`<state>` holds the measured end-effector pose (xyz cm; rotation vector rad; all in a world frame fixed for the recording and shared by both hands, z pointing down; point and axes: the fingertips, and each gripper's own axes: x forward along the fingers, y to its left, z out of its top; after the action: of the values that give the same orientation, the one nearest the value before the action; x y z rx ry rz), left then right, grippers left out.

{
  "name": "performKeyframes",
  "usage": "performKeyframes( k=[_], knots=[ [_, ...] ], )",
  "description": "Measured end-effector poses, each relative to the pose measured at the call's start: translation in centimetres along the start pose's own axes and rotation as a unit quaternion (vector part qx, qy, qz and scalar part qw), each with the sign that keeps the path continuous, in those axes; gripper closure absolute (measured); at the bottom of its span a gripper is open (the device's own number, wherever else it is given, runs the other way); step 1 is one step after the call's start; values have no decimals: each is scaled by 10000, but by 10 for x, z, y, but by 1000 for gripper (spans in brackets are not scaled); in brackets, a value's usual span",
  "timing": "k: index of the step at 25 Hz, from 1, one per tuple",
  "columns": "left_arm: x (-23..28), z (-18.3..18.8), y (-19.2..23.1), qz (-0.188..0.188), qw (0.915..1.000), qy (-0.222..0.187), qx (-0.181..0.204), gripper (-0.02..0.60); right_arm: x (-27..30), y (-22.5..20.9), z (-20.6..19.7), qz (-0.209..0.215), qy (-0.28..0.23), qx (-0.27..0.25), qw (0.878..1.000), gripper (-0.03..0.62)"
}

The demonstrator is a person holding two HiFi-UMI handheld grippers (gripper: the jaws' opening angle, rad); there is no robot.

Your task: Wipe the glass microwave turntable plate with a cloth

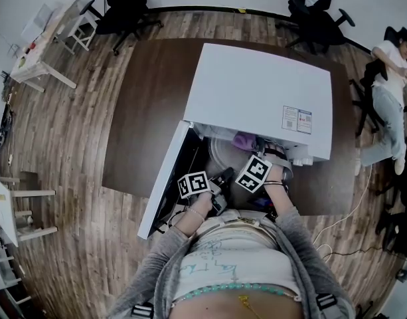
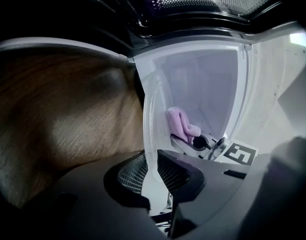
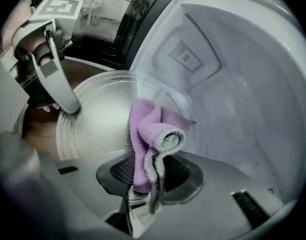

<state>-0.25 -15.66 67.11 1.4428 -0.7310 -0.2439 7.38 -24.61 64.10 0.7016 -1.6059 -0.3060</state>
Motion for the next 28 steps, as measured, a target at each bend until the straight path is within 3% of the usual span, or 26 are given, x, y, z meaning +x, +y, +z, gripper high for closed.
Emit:
performKeyframes(
  k=[13, 28],
  knots=[
    [-1, 0, 1, 26, 10000, -34, -25, 526, -7, 13, -8, 109, 277, -457, 9985, 473],
    [1, 1, 1, 41, 10000, -23, -14, 526, -19, 40, 2, 387, 186, -847, 9955, 471]
  ],
)
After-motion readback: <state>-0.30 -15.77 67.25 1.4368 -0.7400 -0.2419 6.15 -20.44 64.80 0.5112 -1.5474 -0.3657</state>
